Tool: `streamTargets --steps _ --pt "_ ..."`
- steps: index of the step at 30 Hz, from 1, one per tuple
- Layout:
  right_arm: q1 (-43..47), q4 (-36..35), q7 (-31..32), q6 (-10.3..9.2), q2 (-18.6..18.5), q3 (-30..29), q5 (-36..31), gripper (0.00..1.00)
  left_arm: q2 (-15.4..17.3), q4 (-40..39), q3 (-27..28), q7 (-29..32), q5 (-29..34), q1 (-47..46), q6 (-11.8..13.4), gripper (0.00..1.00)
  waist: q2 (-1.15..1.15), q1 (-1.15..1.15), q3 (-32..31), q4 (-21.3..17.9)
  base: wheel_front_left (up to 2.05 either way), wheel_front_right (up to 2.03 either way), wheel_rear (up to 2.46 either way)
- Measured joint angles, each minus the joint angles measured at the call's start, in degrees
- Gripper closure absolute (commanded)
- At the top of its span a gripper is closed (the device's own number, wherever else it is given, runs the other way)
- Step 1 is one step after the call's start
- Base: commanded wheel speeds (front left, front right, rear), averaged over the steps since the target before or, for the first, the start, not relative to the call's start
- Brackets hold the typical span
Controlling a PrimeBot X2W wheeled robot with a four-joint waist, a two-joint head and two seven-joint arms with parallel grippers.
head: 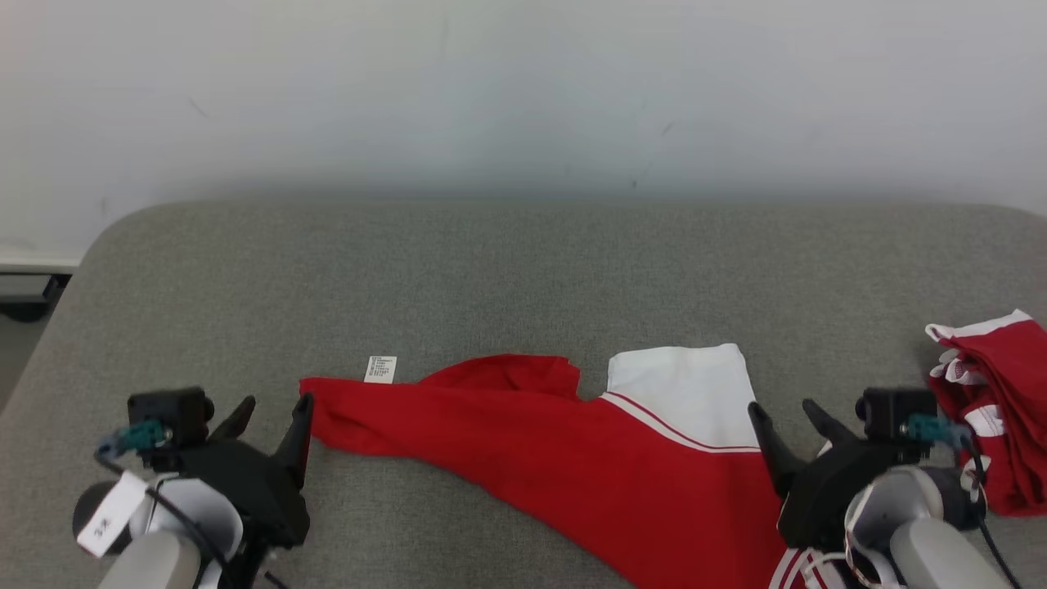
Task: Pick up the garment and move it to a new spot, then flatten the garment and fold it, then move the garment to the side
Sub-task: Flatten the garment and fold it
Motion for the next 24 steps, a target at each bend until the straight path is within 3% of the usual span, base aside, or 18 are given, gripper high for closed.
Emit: streamTargets --steps 11,24 --pt "-14.9 7.4 15.1 -0.79 -2.1 -1.0 2.5 0.0 -3.4 13.3 -1.2 12.7 1.3 -16.2 0.2 0.0 0.0 0.01 8.3 0.5 0.0 0.0 0.0" --pt "-24.5 10.0 20.9 -0.85 -4.6 -1.6 2.5 0.0 -10.4 21.9 -2.6 17.4 4.3 -28.4 0.5 0.0 0.01 0.02 18.1 3.4 0.0 0.0 0.0"
